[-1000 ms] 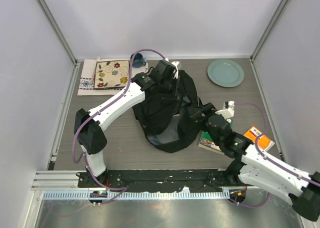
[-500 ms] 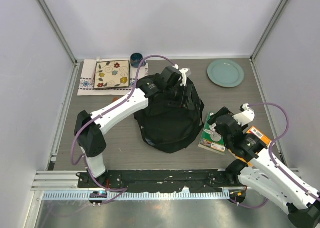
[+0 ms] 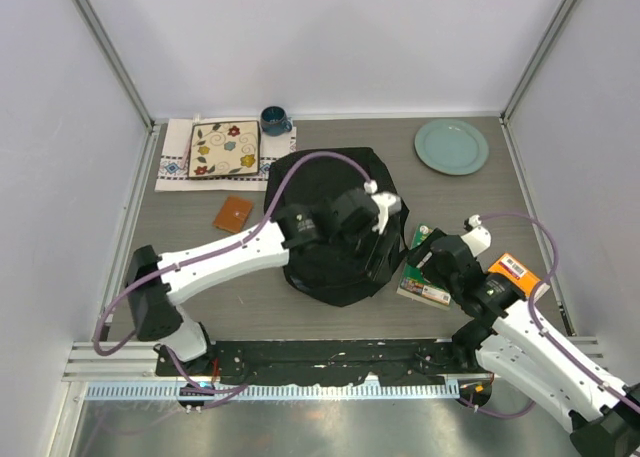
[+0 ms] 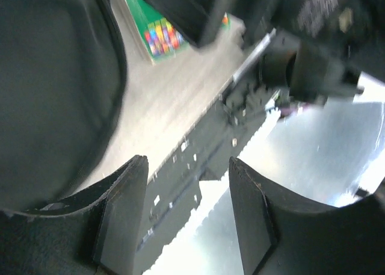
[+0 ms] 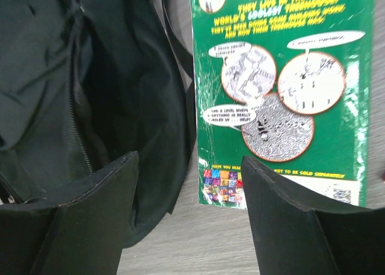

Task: Pack the student bag
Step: Pick up the book from the center of the board.

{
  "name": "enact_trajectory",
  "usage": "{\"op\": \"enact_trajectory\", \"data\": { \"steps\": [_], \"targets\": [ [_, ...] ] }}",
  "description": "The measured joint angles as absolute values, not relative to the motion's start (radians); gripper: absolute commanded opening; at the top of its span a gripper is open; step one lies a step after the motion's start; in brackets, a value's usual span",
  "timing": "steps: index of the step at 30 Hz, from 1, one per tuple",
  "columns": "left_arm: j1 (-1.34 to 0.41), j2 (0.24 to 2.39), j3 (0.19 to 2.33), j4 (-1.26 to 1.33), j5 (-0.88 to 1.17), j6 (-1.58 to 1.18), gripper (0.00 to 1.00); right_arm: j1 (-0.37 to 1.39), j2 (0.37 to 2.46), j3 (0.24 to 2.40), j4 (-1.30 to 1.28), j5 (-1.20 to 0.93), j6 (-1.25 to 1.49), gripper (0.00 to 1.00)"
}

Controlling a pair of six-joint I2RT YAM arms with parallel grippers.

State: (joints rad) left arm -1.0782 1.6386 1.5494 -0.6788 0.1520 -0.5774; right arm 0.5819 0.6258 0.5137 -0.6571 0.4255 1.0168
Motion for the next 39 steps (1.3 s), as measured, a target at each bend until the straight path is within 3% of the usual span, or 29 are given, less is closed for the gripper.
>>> {"op": "enact_trajectory", "data": {
  "steps": [8,14,25,31,35,38,39],
  "targets": [
    [-1.165,1.419,1.314,-0.701,0.092,-0.655,0.59,0.58,0.772,0.469,-0.473,0.25,1.036,0.73],
    [-1.182,1.296,1.254,-0.707,0.06,-0.675,0.59,0.58,0.77,0.469,-0.373,0.191,1.036,0.74],
    [-1.214,1.278,1.202,-0.723,0.026,-0.697,0.59,0.58,0.559,0.454,-0.398,0.16,1.077,0.75],
    [-1.224,1.286,1.203,-0.723,0.021,-0.698,0.59,0.58,0.588,0.436,-0.394,0.144,1.099,0.74],
    [-1.23,1.302,1.205,-0.723,0.019,-0.698,0.59,0.58,0.666,0.42,-0.355,0.131,1.105,0.64],
    [-1.236,1.311,1.205,-0.722,0.019,-0.698,0.59,0.58,0.71,0.387,-0.289,0.114,1.11,0.39],
    [-1.238,1.314,1.205,-0.72,0.019,-0.698,0.59,0.58,0.724,0.38,-0.266,0.108,1.114,0.24]
  ]
}}
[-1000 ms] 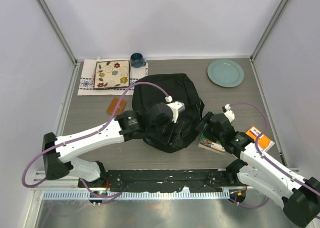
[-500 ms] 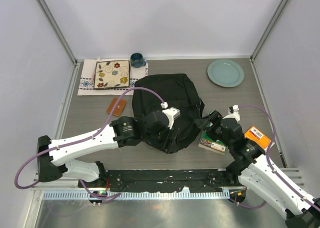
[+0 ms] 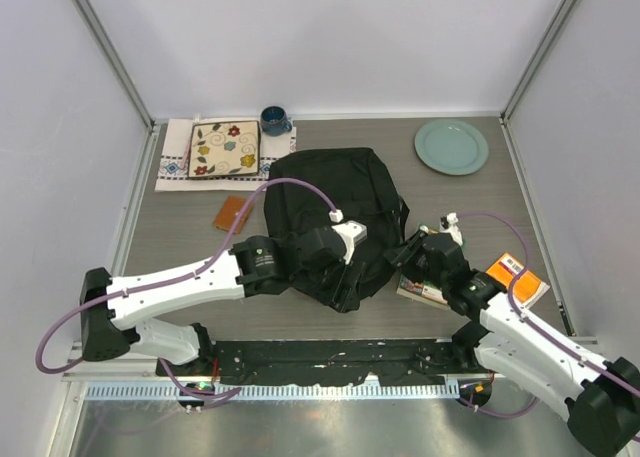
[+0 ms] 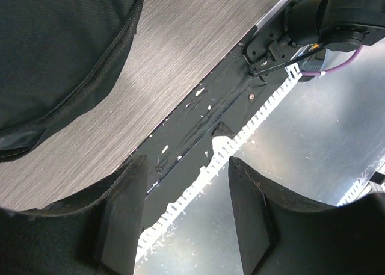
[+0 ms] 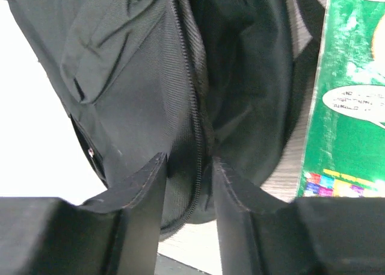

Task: Pack the student bag
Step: Pick up the book from the center of the board.

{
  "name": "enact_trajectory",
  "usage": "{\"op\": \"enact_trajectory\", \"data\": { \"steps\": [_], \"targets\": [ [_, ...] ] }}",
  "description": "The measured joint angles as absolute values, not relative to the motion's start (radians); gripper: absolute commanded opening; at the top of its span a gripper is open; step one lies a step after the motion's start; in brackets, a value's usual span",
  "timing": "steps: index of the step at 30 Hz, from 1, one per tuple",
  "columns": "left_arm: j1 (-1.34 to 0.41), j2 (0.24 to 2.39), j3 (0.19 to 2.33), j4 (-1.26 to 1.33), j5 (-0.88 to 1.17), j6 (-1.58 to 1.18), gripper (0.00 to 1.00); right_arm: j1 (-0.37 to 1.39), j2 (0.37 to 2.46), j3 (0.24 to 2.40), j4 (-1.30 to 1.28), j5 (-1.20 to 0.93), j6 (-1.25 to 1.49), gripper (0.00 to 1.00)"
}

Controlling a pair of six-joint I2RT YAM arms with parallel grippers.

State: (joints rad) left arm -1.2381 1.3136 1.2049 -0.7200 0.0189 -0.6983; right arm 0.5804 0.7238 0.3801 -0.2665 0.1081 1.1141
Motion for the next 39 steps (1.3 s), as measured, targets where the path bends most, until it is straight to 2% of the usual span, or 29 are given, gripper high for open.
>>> {"op": "enact_trajectory", "data": {
  "steps": [3,5,9,17,27,31,39],
  "targets": [
    [-1.246,1.323,1.205,-0.704,0.019,-0.699,0.59,0.58,0.781,0.381,-0.201,0.09,1.111,0.06],
    [-1.253,1.333,1.205,-0.694,0.019,-0.7,0.59,0.58,0.821,0.397,-0.172,0.08,1.102,0.01],
    [-1.279,1.358,1.205,-0.669,0.019,-0.701,0.59,0.58,0.858,0.468,-0.131,0.059,1.077,0.01],
    [-1.349,1.404,1.208,-0.642,-0.055,-0.704,0.66,0.58,0.859,0.566,-0.015,0.042,1.068,0.01],
    [-1.394,1.533,1.22,-0.603,-0.352,-0.725,0.7,0.579,0.863,0.596,-0.025,0.013,1.069,0.01],
    [-1.394,1.557,1.22,-0.604,-0.445,-0.726,0.8,0.579,0.856,0.619,-0.041,0.012,1.059,0.01],
    [-1.394,1.565,1.212,-0.566,-0.532,-0.682,0.81,0.579,0.819,0.62,-0.087,0.012,1.052,0.01]
  ]
}}
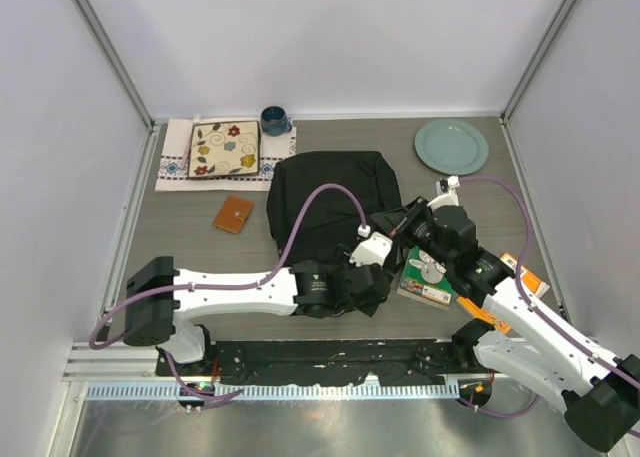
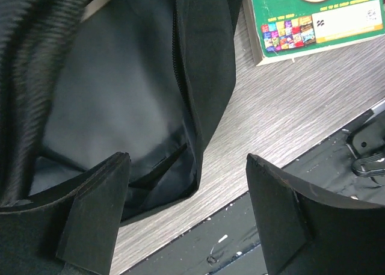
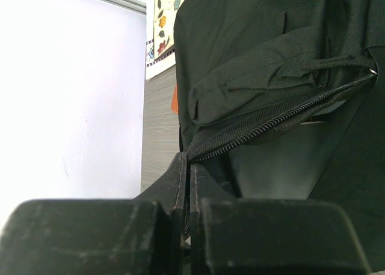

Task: Pack the student bag
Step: Pick up the book from the center of the board.

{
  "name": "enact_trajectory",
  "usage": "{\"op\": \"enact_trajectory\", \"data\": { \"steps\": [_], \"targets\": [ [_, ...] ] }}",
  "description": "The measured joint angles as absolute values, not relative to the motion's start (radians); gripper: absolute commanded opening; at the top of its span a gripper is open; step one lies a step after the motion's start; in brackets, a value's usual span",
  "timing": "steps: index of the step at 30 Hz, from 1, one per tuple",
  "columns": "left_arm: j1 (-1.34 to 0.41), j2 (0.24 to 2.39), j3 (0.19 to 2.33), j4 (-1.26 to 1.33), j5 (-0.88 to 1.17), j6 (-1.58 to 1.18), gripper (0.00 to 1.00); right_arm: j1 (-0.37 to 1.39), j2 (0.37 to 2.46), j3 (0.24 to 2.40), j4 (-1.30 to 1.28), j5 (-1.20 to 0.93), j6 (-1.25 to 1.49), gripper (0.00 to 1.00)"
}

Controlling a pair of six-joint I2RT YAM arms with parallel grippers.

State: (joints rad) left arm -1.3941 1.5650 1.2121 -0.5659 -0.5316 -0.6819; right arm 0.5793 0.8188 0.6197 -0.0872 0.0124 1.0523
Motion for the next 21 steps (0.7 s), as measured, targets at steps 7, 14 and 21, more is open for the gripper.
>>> {"op": "enact_trajectory", "data": {
  "steps": [7,14,21],
  "targets": [
    [-1.394,1.636,1.197,-0.526,-0.523,-0.644,0.78,0.579,0.816,0.62,-0.099,0.016,1.051,0.01],
    [-1.392,1.636,1.137,-0.448,-0.461,-0.62,0.43,0.579,0.83,0.62,-0.099,0.017,1.051,0.01],
    [-1.385,1.635,1.119,-0.385,-0.373,-0.589,0.03,0.579,0.843,0.62,-0.098,0.017,1.051,0.01]
  ]
}}
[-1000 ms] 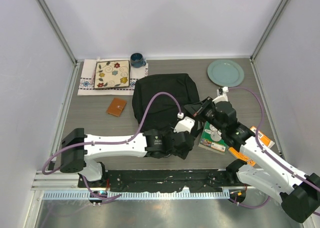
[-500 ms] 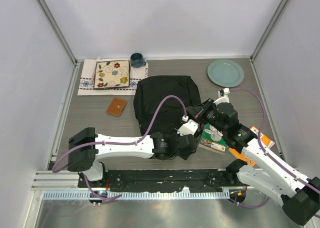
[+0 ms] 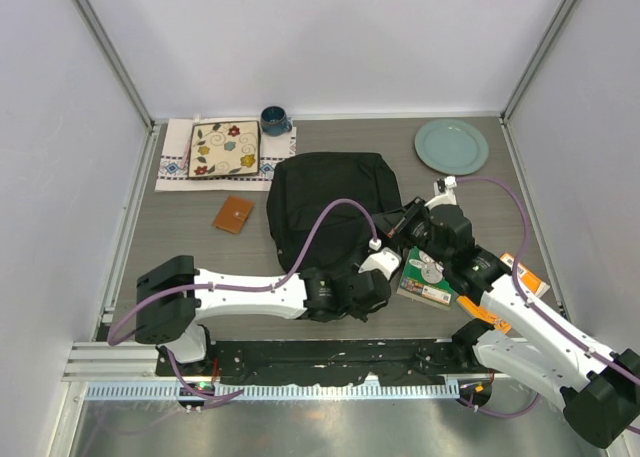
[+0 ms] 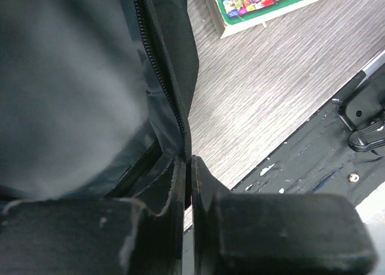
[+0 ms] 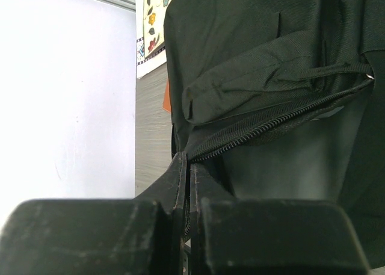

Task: Pack the student bag
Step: Pick up the book from the center of the board.

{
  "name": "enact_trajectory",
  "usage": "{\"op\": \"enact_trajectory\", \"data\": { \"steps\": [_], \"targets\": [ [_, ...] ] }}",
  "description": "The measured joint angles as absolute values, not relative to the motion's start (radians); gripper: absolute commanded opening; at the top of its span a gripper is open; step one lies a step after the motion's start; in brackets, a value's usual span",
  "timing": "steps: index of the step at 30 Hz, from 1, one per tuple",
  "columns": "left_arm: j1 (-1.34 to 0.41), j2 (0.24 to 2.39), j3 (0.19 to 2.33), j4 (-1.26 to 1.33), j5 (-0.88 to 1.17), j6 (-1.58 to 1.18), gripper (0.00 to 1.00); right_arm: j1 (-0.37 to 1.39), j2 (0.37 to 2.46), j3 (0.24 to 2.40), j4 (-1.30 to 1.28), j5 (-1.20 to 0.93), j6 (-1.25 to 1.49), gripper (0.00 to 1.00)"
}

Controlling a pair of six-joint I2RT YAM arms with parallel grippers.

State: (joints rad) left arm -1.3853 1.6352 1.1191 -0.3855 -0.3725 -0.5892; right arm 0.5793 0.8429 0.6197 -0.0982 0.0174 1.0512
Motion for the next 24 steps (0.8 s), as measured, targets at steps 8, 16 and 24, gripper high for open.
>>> {"op": "enact_trajectory", "data": {
  "steps": [8,16,24],
  "targets": [
    [-1.377,1.588,1.07,-0.318,-0.31,-0.55,0.0,0.578,0.852,0.62,-0.098,0.02,1.052,0.01],
    [-1.349,1.49,0.984,-0.231,-0.241,-0.54,0.09,0.579,0.867,0.614,-0.098,0.019,1.053,0.01],
    [-1.346,1.468,0.987,-0.231,-0.209,-0.549,0.71,0.578,0.827,0.583,-0.151,-0.008,1.048,0.41]
  ]
}}
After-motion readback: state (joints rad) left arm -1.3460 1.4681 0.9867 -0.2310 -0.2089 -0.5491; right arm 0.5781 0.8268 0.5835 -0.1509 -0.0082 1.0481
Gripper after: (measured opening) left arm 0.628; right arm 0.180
